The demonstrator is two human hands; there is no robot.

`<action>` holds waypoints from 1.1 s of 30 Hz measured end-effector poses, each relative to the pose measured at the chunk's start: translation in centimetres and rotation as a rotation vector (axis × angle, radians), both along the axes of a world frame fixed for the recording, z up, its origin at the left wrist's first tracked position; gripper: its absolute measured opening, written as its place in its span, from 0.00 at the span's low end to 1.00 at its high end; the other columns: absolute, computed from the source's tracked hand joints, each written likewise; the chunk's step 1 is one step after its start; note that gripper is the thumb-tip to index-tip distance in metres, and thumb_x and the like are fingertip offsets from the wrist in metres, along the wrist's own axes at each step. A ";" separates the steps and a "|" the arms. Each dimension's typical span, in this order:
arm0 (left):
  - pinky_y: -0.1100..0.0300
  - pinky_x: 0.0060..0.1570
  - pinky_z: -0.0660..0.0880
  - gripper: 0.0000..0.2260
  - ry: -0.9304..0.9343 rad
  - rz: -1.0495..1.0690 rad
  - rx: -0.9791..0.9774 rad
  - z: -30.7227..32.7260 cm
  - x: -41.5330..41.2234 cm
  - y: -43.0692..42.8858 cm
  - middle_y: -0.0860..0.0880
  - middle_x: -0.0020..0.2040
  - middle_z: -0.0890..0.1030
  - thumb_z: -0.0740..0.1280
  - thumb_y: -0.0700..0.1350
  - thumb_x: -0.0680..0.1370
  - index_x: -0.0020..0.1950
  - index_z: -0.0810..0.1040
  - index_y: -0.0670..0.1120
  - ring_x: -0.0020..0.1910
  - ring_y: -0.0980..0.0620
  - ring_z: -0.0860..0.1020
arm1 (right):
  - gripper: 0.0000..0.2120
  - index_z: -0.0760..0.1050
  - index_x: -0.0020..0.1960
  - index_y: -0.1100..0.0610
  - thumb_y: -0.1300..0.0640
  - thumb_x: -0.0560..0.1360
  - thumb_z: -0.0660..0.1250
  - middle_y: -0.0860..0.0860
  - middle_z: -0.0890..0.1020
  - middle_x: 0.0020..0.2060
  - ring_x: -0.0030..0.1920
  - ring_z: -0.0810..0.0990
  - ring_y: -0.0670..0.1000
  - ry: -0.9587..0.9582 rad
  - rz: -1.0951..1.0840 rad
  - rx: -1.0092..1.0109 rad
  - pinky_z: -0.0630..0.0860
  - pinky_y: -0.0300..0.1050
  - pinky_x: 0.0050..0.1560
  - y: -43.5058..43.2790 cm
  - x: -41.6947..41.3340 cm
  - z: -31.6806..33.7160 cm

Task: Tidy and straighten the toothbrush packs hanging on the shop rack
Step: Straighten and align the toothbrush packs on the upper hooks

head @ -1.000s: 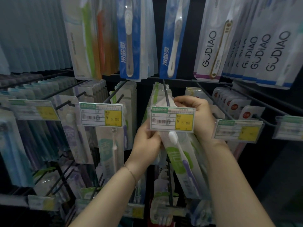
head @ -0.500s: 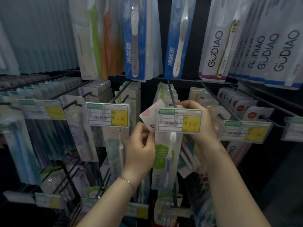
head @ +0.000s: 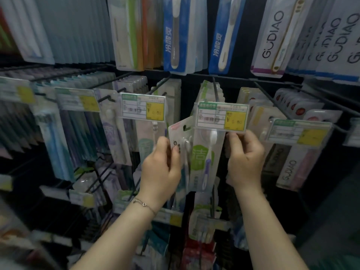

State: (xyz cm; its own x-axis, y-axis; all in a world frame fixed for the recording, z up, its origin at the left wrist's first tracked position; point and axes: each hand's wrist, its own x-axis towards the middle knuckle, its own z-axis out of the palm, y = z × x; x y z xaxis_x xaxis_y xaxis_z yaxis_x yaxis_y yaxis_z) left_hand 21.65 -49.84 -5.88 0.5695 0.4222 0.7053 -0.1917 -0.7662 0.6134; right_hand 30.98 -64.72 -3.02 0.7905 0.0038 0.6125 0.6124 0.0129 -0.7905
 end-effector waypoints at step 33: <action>0.49 0.42 0.80 0.03 0.010 -0.206 -0.332 2.1 -18.1 13.6 0.50 0.45 0.82 0.63 0.45 0.82 0.50 0.71 0.53 0.41 0.52 0.81 | 0.04 0.76 0.54 0.48 0.52 0.80 0.64 0.42 0.83 0.42 0.42 0.82 0.44 0.002 0.238 -0.289 0.80 0.54 0.43 16.0 -19.4 -2.6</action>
State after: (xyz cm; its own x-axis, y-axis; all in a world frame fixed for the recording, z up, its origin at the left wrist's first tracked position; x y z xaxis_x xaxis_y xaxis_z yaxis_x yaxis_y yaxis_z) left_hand 3.51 -36.25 -3.81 0.6721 0.5027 0.5437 -0.3139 -0.4715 0.8241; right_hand 11.57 -48.77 -5.65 0.7480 0.3601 0.5576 0.6174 -0.0690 -0.7836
